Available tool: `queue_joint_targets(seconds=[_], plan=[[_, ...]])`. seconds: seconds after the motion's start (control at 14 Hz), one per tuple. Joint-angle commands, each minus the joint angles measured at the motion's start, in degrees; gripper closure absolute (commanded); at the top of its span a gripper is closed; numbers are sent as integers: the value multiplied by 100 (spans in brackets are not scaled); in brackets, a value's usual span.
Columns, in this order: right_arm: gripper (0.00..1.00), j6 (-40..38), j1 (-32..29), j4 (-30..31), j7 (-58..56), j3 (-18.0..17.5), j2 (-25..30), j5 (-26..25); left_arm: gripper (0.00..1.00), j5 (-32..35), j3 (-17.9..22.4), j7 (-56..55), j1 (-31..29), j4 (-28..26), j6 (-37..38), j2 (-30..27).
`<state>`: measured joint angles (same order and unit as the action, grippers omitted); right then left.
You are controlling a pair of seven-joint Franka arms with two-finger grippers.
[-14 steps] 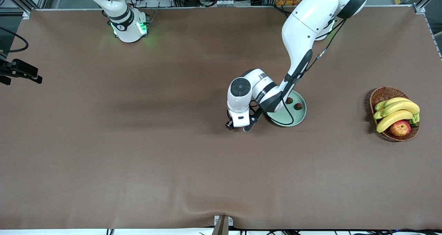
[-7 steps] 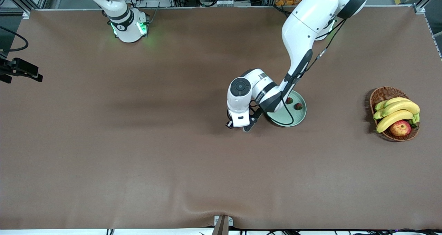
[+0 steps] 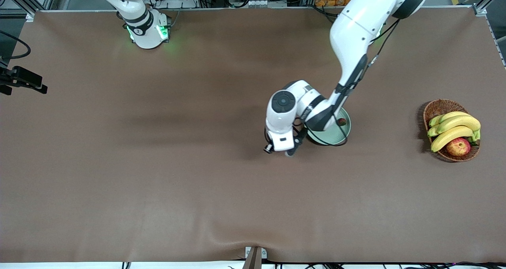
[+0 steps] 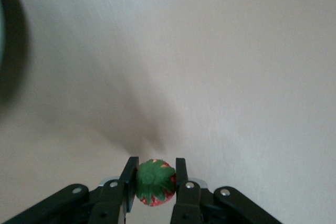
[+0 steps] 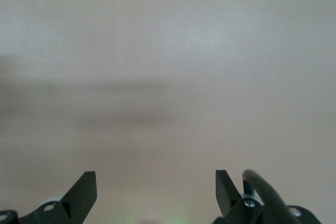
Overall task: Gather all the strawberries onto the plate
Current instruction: 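Lower the strawberry onto the plate and open the left gripper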
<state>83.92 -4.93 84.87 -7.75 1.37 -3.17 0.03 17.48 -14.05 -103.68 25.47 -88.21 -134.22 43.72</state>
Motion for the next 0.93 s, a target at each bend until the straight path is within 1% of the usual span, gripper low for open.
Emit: queue_joint_targets(seconds=[0.0,0.14,0.29,0.43,0.5,0.64,0.78,0.86], plan=[[0,263,-104,187,-43,-75,132,49,100,124,-80,407,-375,-625,361,-574],[0,580,-148,607,-43,-75,412,76,100,80,-132,795,-656,-1161,362,-1013],[0,862,-157,1047,-43,-75,702,93,100,80,-377,1172,-1147,-1697,379,-1391],[0,880,-148,1084,-43,-75,721,93,100,80,-632,1533,-1683,-2164,415,-1743],[0,880,-140,1084,-43,-84,712,93,100,80,-729,1656,-1860,-2262,415,-1753],[0,871,-140,1084,-43,-84,712,93,100,80,-783,1675,-1888,-2306,415,-1570],[0,871,-140,1084,-43,-84,712,93,100,80,-783,1736,-1861,-2490,432,-1542],[0,871,-140,1067,-43,-84,712,93,76,80,-783,1937,-1888,-2561,510,-1542]])
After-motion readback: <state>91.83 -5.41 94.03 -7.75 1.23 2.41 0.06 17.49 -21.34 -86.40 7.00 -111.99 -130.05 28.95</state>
